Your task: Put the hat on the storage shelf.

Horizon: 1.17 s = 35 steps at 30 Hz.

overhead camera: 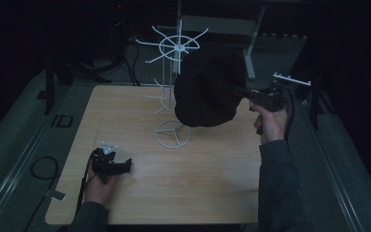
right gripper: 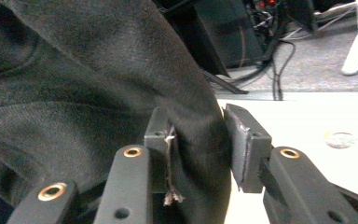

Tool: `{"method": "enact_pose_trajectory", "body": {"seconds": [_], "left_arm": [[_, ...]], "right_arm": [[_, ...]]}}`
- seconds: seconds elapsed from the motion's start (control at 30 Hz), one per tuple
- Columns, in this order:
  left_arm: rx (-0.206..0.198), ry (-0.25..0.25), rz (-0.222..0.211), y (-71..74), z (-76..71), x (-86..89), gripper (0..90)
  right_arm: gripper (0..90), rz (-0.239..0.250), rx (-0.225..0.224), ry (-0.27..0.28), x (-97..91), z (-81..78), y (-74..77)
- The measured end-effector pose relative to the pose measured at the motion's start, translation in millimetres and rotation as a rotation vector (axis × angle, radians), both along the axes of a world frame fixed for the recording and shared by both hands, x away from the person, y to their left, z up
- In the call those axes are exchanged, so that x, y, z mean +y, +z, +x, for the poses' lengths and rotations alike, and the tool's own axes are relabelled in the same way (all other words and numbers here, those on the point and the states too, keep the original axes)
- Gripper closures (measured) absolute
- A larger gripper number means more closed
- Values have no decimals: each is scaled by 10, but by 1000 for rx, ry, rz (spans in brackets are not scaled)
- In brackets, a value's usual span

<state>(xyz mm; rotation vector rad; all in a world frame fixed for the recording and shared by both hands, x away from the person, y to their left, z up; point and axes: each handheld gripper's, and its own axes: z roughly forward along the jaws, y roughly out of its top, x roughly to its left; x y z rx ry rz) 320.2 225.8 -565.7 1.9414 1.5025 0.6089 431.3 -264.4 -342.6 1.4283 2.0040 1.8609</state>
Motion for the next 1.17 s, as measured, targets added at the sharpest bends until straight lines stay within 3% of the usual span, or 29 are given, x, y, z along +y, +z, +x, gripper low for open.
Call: {"method": "enact_pose_trajectory", "body": {"seconds": [0.1, 0.43, 0.53, 0.77, 0.93, 1.0, 1.1, 1.17], "left_arm": [[1, -2, 0, 0, -1, 0, 93], [0, -2, 1, 0, -1, -1, 93], [0, -2, 0, 0, -2, -2, 93], [1, -3, 2, 1, -1, 0, 93], [1, -3, 1, 0, -2, -1, 93], [1, -3, 0, 0, -2, -1, 93], [2, -3, 1, 1, -2, -1, 93], [2, -3, 1, 1, -2, -1, 93]], "right_arm": [[627, -27, -2, -18, -37, -25, -5], [617, -40, 16, -32, -141, -53, -86], [672, -59, 38, -41, -183, -56, -160], [818, -206, 72, -96, -178, -82, -280], [850, -261, 87, -105, -155, -105, -374], [854, -268, 92, -102, -153, -111, -413], [852, -226, 108, -78, -170, -119, -476], [852, -223, 114, -76, -177, -130, -500]]}}
